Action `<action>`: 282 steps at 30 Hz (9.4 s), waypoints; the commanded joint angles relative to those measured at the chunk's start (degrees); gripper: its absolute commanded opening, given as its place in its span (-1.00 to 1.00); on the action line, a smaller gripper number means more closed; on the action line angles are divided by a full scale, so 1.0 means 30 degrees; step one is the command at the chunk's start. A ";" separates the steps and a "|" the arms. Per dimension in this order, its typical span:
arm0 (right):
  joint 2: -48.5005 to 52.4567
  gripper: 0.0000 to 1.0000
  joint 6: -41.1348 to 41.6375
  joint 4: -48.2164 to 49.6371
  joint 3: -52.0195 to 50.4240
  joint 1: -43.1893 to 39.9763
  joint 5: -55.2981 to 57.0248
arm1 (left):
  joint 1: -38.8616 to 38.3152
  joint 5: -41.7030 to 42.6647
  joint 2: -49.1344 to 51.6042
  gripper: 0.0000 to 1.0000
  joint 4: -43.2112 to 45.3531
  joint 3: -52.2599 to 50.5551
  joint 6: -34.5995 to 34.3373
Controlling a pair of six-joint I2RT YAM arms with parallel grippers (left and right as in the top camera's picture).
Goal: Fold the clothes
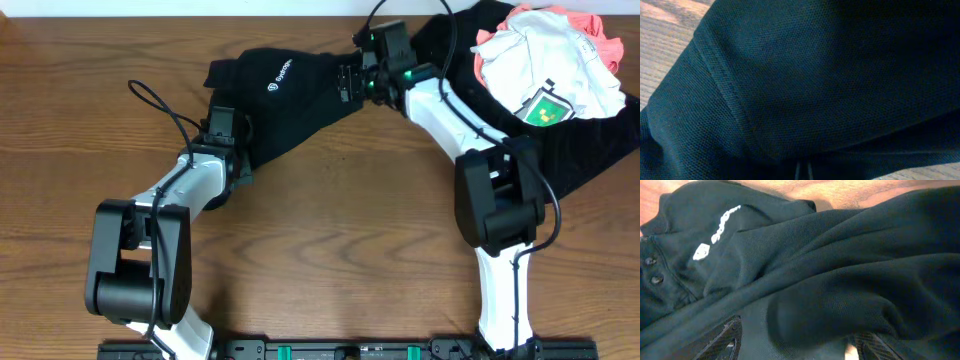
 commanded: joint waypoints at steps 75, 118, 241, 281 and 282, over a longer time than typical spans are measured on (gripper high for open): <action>-0.6091 -0.97 0.2280 -0.7220 -0.3694 0.0131 -0.0430 | 0.0168 0.0342 0.0364 -0.88 -0.1209 -0.0721 -0.0175; -1.0659 0.98 0.1858 -1.2837 -0.3665 0.1253 0.2441 | 0.0160 0.0408 -0.7373 -0.88 -0.0721 -0.0721 0.1545; -0.4313 -0.35 0.1151 -0.7839 -0.9012 0.4539 -0.2521 | 0.3424 -0.1668 0.1610 -0.88 0.1923 -0.0721 -0.0240; -0.4357 -0.98 0.0153 -1.4732 -0.5734 0.4109 0.0794 | 0.3432 -0.1676 0.1610 -0.89 0.1661 -0.0721 -0.0233; -0.4357 -0.97 0.0138 -1.5147 -0.5697 0.4109 0.0882 | 0.3432 -0.1676 0.1610 -0.88 0.1661 -0.0721 -0.0233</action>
